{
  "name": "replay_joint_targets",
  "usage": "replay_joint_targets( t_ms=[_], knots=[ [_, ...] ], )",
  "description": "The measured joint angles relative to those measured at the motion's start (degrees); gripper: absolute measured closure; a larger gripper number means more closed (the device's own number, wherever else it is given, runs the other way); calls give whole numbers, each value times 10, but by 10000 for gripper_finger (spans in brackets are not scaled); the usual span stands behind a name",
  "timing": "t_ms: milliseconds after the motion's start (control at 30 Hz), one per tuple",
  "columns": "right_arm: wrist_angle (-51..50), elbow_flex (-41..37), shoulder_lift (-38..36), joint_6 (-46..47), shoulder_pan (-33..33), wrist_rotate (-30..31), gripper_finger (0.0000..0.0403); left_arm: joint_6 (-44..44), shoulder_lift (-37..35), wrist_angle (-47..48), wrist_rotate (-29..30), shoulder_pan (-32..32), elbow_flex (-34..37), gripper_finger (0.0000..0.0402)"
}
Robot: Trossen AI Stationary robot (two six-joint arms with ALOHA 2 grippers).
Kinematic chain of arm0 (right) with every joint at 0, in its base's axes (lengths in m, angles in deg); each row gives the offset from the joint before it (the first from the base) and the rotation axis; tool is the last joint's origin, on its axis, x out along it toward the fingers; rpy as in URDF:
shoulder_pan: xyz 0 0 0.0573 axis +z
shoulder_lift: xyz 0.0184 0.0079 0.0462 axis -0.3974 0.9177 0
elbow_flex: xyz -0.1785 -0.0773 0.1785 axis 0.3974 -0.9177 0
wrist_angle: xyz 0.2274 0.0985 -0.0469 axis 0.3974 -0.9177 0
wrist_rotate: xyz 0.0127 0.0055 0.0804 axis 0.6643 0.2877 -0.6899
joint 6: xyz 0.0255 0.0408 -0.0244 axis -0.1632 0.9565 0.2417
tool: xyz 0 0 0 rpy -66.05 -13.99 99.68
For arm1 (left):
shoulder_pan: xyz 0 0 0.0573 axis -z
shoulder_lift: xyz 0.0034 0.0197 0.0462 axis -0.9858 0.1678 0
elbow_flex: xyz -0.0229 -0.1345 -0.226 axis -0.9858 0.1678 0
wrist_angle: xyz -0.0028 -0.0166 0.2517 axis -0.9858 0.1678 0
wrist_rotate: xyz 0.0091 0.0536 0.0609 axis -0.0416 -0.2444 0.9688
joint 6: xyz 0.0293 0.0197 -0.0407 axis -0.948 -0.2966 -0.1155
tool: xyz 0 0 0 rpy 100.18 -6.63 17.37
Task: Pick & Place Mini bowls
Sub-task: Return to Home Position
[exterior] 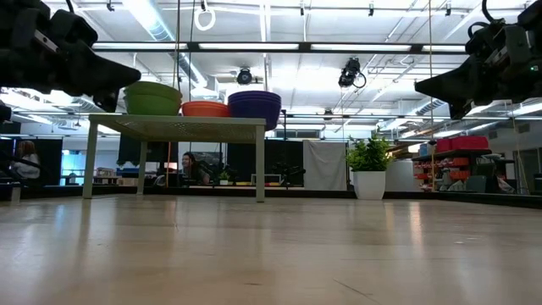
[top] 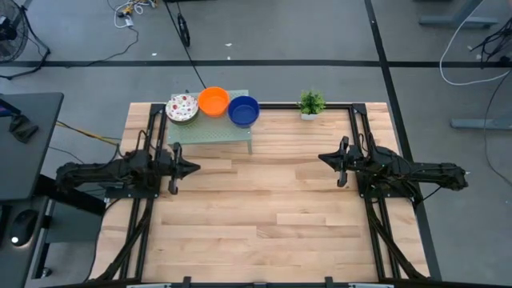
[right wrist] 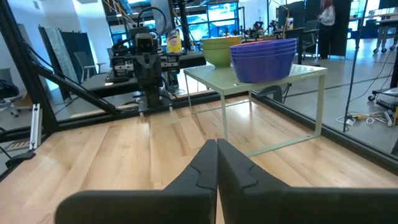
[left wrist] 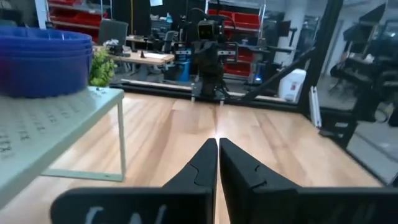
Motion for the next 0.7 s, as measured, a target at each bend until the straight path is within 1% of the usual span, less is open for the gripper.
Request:
replay_joint_targets(
  t_ms=[267,400,500,667,700],
  knots=[
    [0,0,0,0,0,0,399,92,0,-9,-2,0,0,381],
    [-1,0,-7,0,14,0,399,95,0,-10,-2,0,1,381],
    [-3,0,-32,0,22,0,399,95,0,-12,-2,0,1,380],
    [30,1,-32,-2,38,0,399,95,0,-12,-3,0,1,380],
    [28,1,-31,-17,43,2,399,95,0,-12,-3,0,1,380]
  ],
)
